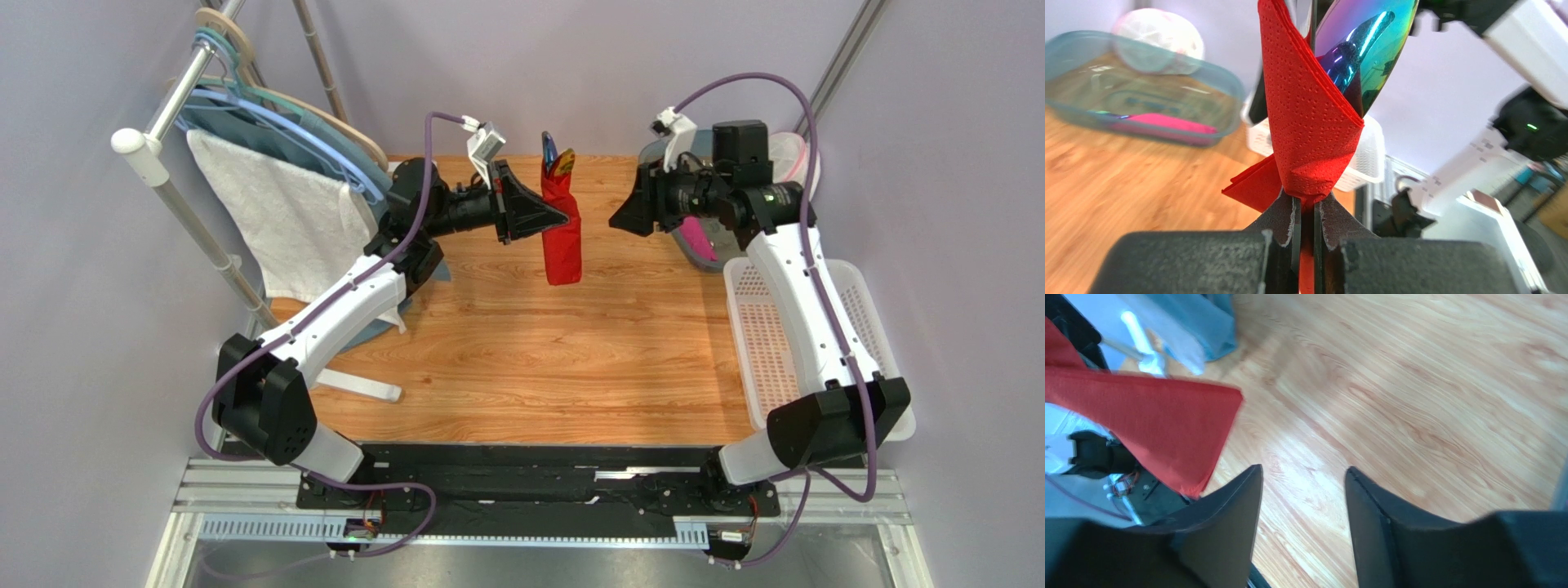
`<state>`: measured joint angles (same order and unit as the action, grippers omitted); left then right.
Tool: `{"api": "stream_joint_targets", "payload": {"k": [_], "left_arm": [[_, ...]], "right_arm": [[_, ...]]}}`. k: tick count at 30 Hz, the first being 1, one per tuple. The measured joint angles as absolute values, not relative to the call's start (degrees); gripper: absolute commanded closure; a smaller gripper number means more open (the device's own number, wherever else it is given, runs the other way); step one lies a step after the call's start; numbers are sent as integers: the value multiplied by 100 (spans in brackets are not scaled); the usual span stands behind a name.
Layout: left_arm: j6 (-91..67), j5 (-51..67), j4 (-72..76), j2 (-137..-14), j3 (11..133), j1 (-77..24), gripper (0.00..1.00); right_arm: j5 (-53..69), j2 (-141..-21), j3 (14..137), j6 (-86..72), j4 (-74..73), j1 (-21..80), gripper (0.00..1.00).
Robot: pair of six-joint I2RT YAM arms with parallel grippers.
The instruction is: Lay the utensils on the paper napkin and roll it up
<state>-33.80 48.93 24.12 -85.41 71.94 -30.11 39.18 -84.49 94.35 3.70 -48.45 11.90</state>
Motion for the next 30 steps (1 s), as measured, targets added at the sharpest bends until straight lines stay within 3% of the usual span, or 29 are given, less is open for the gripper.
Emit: {"api": "stream_joint_targets", "payload": {"k": [2, 3, 11, 21, 30], "left_arm": [[-3273, 4635, 2261, -8541, 7194, -2991, 100], [-3216, 4504, 2178, -8541, 7194, -2985, 100], [-3118, 4042, 1855, -8541, 7212, -2980, 100], [-3548, 4543, 2211, -8541, 7293, -2980, 100], [-3870, 5050, 2609, -8543, 7472, -2982, 100]], "right_arm": [[3697, -8346, 9448, 279, -4963, 1037, 7], [3592, -8256, 9443, 244, -5035, 1013, 0], [3507, -6917, 8770, -473, -4580, 1402, 0], [3850, -7402, 8689, -766, -3564, 1959, 4], [4567, -7496, 8471, -897, -2851, 2263, 22]]}}
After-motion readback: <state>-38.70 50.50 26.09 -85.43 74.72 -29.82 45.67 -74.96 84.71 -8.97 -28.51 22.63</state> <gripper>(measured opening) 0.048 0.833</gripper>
